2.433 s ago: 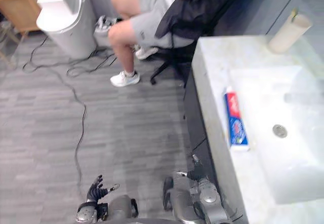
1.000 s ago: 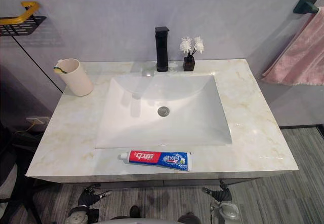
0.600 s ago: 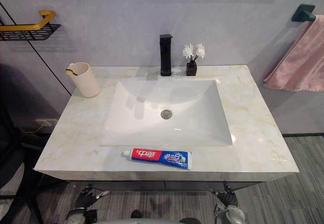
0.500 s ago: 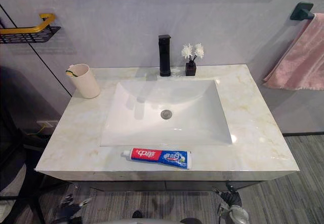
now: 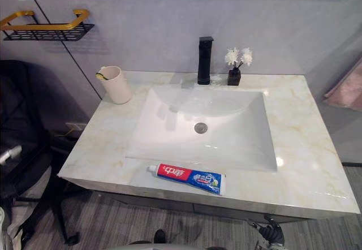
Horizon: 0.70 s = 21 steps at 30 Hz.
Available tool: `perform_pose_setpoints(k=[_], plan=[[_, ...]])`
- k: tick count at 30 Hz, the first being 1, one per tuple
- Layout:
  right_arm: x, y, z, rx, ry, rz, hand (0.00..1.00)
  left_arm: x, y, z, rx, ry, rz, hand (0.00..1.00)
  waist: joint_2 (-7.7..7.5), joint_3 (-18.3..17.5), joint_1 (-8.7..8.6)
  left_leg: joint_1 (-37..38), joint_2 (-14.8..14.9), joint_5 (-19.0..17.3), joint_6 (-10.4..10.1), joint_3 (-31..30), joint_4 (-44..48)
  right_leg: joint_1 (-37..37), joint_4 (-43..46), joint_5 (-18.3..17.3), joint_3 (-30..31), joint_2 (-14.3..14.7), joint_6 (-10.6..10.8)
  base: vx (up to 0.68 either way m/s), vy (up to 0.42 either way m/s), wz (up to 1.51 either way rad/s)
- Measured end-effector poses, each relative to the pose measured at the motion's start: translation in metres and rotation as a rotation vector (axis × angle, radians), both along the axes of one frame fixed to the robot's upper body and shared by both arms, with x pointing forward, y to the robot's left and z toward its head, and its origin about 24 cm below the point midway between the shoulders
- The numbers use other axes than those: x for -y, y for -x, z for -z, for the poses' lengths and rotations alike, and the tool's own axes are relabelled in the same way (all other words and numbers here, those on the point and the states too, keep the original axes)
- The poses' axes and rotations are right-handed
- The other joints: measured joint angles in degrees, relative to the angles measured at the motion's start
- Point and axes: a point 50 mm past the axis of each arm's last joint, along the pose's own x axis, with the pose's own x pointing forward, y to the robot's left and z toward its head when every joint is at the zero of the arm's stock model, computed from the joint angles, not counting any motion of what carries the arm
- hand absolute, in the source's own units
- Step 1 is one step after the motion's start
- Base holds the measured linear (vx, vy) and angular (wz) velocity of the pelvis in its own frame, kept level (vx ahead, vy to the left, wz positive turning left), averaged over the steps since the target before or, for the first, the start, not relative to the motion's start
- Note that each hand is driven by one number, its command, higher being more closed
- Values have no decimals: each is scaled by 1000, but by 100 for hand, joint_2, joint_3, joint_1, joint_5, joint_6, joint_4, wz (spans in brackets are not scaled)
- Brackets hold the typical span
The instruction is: Organize washtable
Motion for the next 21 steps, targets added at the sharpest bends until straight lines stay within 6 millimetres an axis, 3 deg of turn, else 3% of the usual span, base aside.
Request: perform_pose_setpoints(k=[1,3,5,9,12,17,21], plan=[[0,0,0,-1,1,1,0,13,-3,-10,47,-31,55,0,30,-11,-7,-1,0,7,5,-13,0,0,18,0,-11,-1,0,-31,-25,11],[-1,0,0,-3,-2,-5,0,60,-17,-31,147,-121,256,0,90,-32,-35,-20,-16,51,20,-77,0,5,50,-1,-77,-10,-1,-50,-18,14],[-4,-3,1,3,-10,-27,0,97,-23,-36,185,-163,425,0,106,-40,-117,-29,-21,86,21,-99,0,2,65,-1,-87,-15,-2,-73,-12,8],[-18,-14,3,11,-41,-115,0,170,-34,-24,89,-292,830,0,80,-10,-326,-28,-2,130,18,-102,-9,-27,128,-11,-68,-8,2,-88,-12,0],[-29,-19,7,2,-68,-180,0,205,-35,-2,-20,-377,1032,0,88,-6,-336,-29,47,147,-5,-81,-38,-54,153,-10,-36,26,2,-91,-22,-3],[-32,-24,9,-7,-69,-204,0,221,-37,36,-227,-438,1151,0,69,-15,-332,-37,131,170,-39,36,-17,-123,150,1,97,105,-12,-30,-28,-11],[-34,-26,9,-12,-69,-221,0,225,-36,53,-323,-483,1193,0,11,-30,-342,-66,176,173,-47,92,-4,-190,130,14,149,147,-33,12,-31,-9]])
